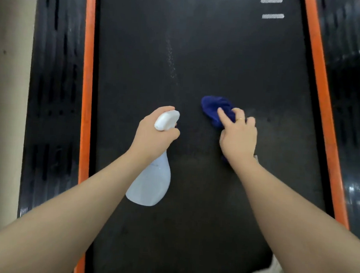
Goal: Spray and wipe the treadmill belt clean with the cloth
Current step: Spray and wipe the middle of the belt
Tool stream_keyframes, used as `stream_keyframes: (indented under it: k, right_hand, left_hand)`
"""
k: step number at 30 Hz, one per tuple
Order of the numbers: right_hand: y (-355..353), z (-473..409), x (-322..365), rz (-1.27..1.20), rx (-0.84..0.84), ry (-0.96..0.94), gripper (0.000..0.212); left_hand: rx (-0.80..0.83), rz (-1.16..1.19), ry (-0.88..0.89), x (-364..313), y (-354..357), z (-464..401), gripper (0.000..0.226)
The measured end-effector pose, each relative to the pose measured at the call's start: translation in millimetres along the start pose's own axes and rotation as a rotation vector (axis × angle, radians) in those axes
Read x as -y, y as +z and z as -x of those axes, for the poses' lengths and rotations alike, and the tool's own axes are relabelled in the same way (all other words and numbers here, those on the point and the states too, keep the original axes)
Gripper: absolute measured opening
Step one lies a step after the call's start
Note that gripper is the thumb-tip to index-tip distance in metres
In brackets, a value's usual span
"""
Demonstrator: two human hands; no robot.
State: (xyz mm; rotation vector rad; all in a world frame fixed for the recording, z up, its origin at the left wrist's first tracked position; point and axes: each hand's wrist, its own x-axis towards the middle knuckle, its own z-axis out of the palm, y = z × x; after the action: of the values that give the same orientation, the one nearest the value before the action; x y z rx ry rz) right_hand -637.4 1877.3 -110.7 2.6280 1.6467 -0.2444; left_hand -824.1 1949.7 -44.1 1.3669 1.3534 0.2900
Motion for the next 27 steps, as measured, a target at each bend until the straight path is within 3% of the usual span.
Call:
stream_keyframes:
  k: [2, 3, 6, 8, 9, 12, 14, 16, 20, 22, 25, 27]
  right_hand:
    - [-5.2, 11.8, 11.0, -0.048, 0.13, 0.165, 0.061]
    - [-9.9, 24.1, 17.6, -0.072, 0.173, 0.135, 0.061]
    - [-18.4, 55.7, 14.7, -0.065, 0.342, -0.178, 0.062]
    - [-20.9, 44.9, -10.6, 0.03, 0.361, -0.275, 0.059]
    - [-24.6, 30.7, -25.2, 0.086, 0.337, -0.236, 0.057]
    - [-38.0, -8.9, -60.2, 0.12, 0.3, 0.129, 0.056]
    - [-41.2, -7.7, -57.4, 0.129, 0.313, 0.208, 0.059]
    - [-36.3, 19.1, -44.1, 0.11, 0.348, 0.044, 0.063]
    - [-32.1, 62.4, -47.3, 0.122, 0.513, -0.502, 0.072]
    - [-43.5, 46.7, -57.4, 0.246, 0.522, -0.581, 0.066]
    - [-74.1, 23.1, -79.2, 0.338, 0.403, -0.349, 0.054]
    - [-96.2, 13.1, -102.6, 0.339, 0.253, -0.138, 0.065]
  left_hand:
    - [0.011, -0.023, 0.0, 0.7, 5.2, -0.5, 0.054]
    - [0.008, -0.038, 0.003, -0.3, 7.4, -0.3, 0.053]
    - [0.024, -0.097, 0.016, -5.0, 16.2, 4.6, 0.053]
    - [0.075, -0.13, 0.023, -9.0, 20.8, 9.0, 0.052]
    - [0.098, -0.15, 0.024, -11.1, 21.9, 10.4, 0.052]
    - [0.096, -0.185, 0.026, -14.9, 23.5, 10.1, 0.049]
    - [0.049, -0.191, 0.007, -15.3, 25.5, 9.7, 0.05]
    - [0.017, -0.207, -0.017, -14.8, 29.4, 8.9, 0.05]
    - [0.069, -0.307, -0.002, -16.1, 41.1, 9.2, 0.052]
    - [0.155, -0.345, -0.005, -16.2, 48.5, 11.9, 0.054]
    - [0.204, -0.348, 0.015, -16.4, 54.8, 19.7, 0.056]
    - [0.191, -0.272, 0.03, -18.7, 57.0, 24.0, 0.055]
